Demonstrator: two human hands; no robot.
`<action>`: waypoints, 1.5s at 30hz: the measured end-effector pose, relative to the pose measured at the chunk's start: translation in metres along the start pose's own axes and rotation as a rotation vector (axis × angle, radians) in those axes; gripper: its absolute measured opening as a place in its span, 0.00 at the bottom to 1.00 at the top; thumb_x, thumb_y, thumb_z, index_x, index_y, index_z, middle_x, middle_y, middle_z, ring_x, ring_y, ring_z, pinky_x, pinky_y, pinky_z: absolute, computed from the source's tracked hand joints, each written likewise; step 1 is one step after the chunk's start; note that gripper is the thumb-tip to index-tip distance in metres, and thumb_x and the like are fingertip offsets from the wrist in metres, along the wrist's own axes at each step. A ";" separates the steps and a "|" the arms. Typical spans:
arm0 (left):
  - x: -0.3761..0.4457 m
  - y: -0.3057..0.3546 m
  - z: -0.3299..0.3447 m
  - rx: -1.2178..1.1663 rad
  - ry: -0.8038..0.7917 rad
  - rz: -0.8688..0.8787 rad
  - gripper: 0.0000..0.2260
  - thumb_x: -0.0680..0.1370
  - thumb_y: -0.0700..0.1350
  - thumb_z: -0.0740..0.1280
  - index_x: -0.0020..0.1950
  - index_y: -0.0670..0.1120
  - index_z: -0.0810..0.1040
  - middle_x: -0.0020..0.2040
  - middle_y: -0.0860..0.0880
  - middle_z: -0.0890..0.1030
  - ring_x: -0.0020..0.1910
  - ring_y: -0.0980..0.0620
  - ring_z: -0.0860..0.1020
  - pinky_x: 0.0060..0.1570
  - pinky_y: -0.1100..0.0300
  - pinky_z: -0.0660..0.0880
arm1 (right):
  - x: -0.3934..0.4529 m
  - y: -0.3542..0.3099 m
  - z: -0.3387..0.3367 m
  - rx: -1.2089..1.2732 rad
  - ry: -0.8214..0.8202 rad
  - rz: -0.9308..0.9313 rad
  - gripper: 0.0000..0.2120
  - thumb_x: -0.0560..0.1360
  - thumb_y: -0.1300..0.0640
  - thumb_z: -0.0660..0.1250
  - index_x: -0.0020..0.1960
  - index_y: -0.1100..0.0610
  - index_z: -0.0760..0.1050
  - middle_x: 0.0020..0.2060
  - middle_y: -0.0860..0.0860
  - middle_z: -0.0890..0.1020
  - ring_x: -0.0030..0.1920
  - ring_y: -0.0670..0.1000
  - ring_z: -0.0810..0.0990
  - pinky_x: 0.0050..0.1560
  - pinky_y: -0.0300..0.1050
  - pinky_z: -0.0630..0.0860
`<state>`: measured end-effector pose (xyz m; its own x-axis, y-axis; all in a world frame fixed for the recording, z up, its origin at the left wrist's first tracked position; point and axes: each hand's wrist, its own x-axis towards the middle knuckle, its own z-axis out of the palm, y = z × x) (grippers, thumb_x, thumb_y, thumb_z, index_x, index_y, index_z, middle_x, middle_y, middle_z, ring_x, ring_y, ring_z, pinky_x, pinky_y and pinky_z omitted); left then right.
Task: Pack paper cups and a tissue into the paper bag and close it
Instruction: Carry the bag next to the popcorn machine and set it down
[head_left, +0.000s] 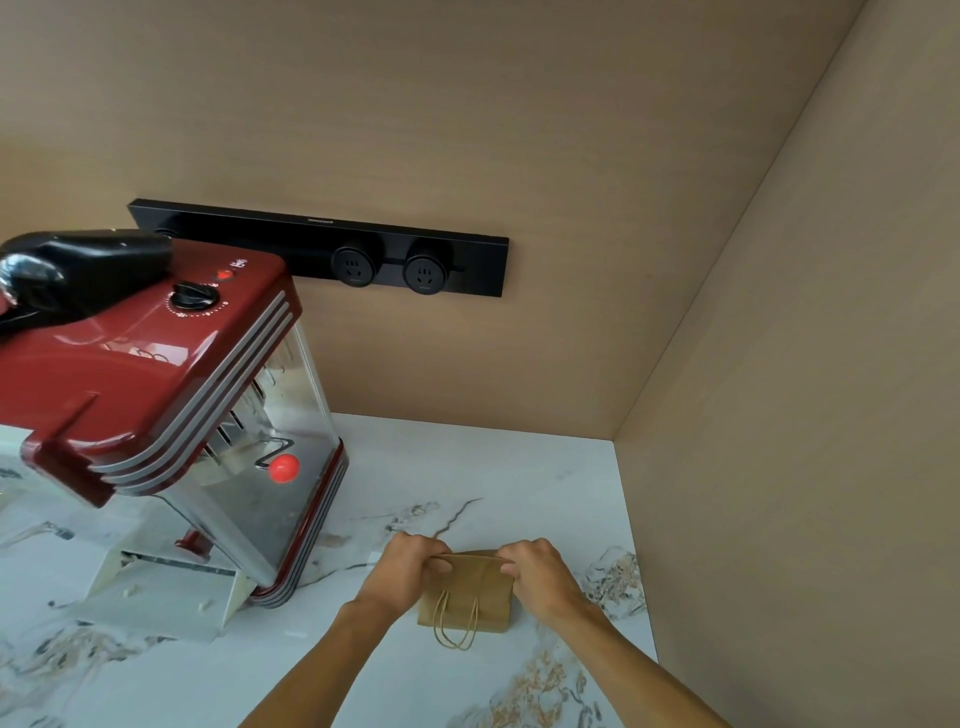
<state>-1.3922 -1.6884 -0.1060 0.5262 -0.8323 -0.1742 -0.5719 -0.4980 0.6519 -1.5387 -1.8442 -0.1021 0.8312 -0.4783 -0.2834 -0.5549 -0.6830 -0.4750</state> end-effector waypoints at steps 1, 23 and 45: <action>-0.001 0.000 -0.001 -0.006 -0.005 -0.004 0.06 0.77 0.39 0.69 0.47 0.44 0.86 0.41 0.47 0.85 0.43 0.50 0.81 0.40 0.70 0.70 | 0.000 0.001 0.001 0.002 0.005 -0.004 0.15 0.74 0.73 0.60 0.45 0.58 0.82 0.46 0.56 0.85 0.54 0.49 0.84 0.53 0.47 0.83; -0.015 0.004 -0.002 0.334 -0.048 0.033 0.09 0.76 0.39 0.59 0.41 0.48 0.77 0.38 0.49 0.78 0.38 0.49 0.76 0.34 0.61 0.65 | -0.022 0.008 0.013 -0.090 0.023 -0.067 0.15 0.78 0.65 0.63 0.61 0.51 0.76 0.56 0.49 0.83 0.58 0.49 0.81 0.51 0.45 0.78; -0.008 -0.001 -0.007 0.344 -0.072 0.112 0.07 0.75 0.44 0.58 0.46 0.49 0.76 0.43 0.49 0.82 0.44 0.48 0.79 0.42 0.56 0.73 | -0.023 0.012 0.011 -0.150 0.080 -0.195 0.17 0.84 0.49 0.51 0.69 0.48 0.69 0.67 0.45 0.74 0.67 0.47 0.71 0.62 0.42 0.71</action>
<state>-1.3912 -1.6789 -0.0999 0.4098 -0.8950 -0.1759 -0.8080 -0.4457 0.3853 -1.5640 -1.8352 -0.1106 0.9210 -0.3675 -0.1293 -0.3882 -0.8379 -0.3837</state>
